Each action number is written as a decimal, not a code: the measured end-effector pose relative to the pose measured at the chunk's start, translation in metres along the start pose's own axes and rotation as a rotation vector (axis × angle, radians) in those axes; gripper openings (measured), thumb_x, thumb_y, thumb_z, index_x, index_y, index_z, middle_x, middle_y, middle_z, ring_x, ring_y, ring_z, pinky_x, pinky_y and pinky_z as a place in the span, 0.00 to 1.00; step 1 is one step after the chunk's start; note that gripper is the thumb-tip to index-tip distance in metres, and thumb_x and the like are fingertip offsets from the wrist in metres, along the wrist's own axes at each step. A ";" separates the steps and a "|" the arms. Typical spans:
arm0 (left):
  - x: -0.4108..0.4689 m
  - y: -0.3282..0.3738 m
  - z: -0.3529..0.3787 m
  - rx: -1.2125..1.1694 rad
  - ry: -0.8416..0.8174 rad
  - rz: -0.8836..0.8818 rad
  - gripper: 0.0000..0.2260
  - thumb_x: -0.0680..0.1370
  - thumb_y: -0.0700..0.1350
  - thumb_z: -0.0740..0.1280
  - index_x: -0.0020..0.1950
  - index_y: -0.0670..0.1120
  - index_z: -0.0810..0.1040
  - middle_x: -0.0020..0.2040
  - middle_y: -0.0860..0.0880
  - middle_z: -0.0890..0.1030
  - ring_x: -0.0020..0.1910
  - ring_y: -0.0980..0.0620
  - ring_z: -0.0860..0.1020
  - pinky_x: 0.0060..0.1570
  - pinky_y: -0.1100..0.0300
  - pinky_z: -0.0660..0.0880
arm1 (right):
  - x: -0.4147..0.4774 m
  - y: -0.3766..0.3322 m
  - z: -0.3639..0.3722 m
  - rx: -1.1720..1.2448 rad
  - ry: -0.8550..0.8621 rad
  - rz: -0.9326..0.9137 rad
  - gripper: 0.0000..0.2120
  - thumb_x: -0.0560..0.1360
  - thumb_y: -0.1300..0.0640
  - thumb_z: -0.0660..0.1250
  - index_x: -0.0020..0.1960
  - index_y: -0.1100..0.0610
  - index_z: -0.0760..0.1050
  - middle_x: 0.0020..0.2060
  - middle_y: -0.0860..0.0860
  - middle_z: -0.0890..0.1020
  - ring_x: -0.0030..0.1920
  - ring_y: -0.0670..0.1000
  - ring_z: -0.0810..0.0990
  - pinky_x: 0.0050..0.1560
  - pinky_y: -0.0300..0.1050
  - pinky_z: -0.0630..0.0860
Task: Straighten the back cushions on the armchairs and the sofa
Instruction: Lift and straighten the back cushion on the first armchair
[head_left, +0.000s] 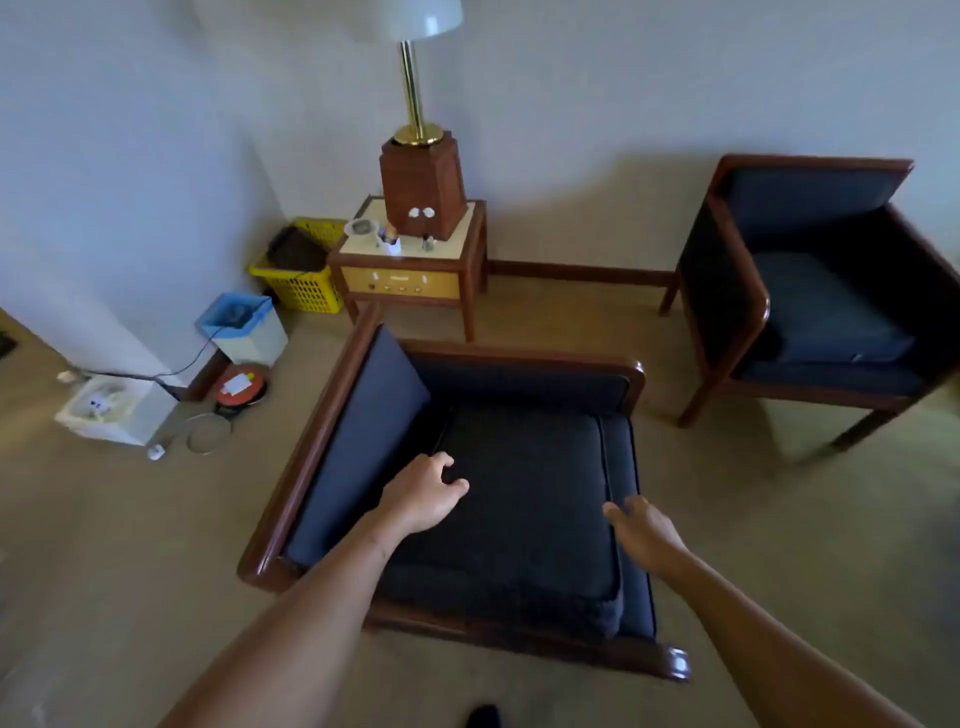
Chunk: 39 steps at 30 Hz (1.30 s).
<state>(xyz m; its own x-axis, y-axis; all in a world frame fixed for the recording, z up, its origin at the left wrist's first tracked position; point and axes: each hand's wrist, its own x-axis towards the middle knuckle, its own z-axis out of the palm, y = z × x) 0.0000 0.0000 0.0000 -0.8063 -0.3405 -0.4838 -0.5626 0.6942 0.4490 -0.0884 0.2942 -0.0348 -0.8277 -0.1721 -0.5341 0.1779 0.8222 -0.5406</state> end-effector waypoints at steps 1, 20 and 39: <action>0.011 -0.013 0.008 -0.004 -0.015 -0.040 0.28 0.82 0.59 0.64 0.81 0.51 0.67 0.78 0.47 0.70 0.73 0.44 0.73 0.69 0.49 0.72 | 0.008 0.004 0.014 0.002 -0.019 0.071 0.22 0.84 0.45 0.58 0.65 0.64 0.72 0.47 0.54 0.79 0.41 0.52 0.77 0.42 0.48 0.73; 0.084 -0.122 0.063 -0.772 -0.321 -0.472 0.37 0.72 0.58 0.80 0.77 0.52 0.70 0.71 0.56 0.76 0.69 0.51 0.73 0.68 0.54 0.66 | 0.021 0.055 0.110 0.677 0.254 0.356 0.28 0.78 0.42 0.67 0.76 0.47 0.70 0.67 0.49 0.79 0.67 0.54 0.77 0.69 0.57 0.74; 0.011 0.005 -0.055 -1.000 -0.156 -0.345 0.21 0.80 0.67 0.63 0.59 0.53 0.82 0.58 0.42 0.83 0.57 0.39 0.80 0.40 0.46 0.81 | 0.004 -0.094 -0.050 -0.388 0.366 -0.114 0.38 0.77 0.24 0.40 0.81 0.41 0.49 0.82 0.61 0.46 0.80 0.68 0.44 0.74 0.75 0.41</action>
<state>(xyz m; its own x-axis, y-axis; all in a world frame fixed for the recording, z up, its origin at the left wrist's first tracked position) -0.0218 -0.0353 0.0382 -0.5825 -0.2847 -0.7613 -0.7077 -0.2831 0.6473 -0.1354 0.2435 0.0463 -0.9738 -0.1289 -0.1873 -0.0761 0.9610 -0.2657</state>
